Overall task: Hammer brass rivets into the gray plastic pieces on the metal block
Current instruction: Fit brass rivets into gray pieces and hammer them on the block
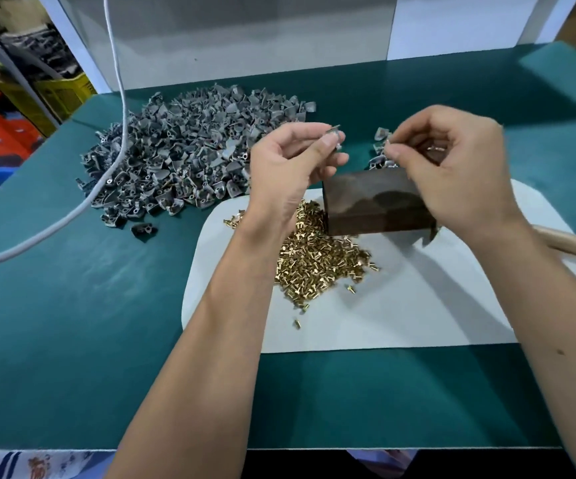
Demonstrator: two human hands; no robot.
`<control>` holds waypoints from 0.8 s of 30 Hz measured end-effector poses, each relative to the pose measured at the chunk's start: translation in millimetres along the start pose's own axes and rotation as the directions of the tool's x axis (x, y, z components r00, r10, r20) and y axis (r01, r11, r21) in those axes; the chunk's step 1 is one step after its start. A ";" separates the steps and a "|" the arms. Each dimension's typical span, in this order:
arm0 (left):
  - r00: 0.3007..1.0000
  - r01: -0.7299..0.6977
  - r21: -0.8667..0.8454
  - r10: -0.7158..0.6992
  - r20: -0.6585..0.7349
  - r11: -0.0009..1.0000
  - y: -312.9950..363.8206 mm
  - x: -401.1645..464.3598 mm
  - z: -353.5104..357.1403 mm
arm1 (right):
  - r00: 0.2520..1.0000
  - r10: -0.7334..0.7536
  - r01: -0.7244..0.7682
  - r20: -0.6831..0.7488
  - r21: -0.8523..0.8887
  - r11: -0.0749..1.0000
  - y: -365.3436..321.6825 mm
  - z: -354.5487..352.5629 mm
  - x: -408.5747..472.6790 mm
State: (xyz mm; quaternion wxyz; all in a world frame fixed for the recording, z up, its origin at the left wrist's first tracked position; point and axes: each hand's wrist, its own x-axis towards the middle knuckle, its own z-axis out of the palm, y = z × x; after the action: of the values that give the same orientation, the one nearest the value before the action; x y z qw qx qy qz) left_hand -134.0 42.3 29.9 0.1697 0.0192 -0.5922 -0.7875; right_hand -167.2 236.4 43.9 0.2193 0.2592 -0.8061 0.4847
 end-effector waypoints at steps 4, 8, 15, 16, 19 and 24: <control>0.999 -0.030 0.038 0.029 0.029 0.999 -3.2 -2.2 5.4 | 1.000 0.020 -0.020 -0.006 0.000 1.000 3.1 1.8 -4.1; 0.997 -0.066 0.091 0.062 0.049 0.994 -7.4 -1.7 9.4 | 1.000 0.000 0.000 -0.001 -0.016 1.000 0.0 6.5 -5.2; 0.991 -0.088 0.152 0.072 0.112 0.985 -15.8 -2.5 17.9 | 0.998 -0.016 0.017 -0.064 0.014 1.000 -3.7 10.8 -7.7; 0.990 -0.094 0.156 0.076 0.117 0.983 -16.4 -3.0 19.5 | 0.997 -0.014 0.014 -0.070 0.004 1.000 -3.5 10.9 -8.4; 0.990 -0.105 0.169 0.087 0.114 0.980 -17.3 -3.8 22.9 | 0.995 0.002 -0.002 -0.101 0.000 1.000 -3.0 10.9 -9.5; 0.986 -0.145 0.228 0.121 0.119 0.963 -19.9 -3.6 24.6 | 0.996 0.040 -0.040 -0.083 0.007 0.999 -2.8 8.6 -8.8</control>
State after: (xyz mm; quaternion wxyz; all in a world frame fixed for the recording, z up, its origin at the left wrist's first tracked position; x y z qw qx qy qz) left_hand -141.1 71.0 18.0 0.1876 -0.0418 -0.6894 -0.6984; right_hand -159.6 229.4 36.7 0.2423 0.2231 -0.7999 0.5017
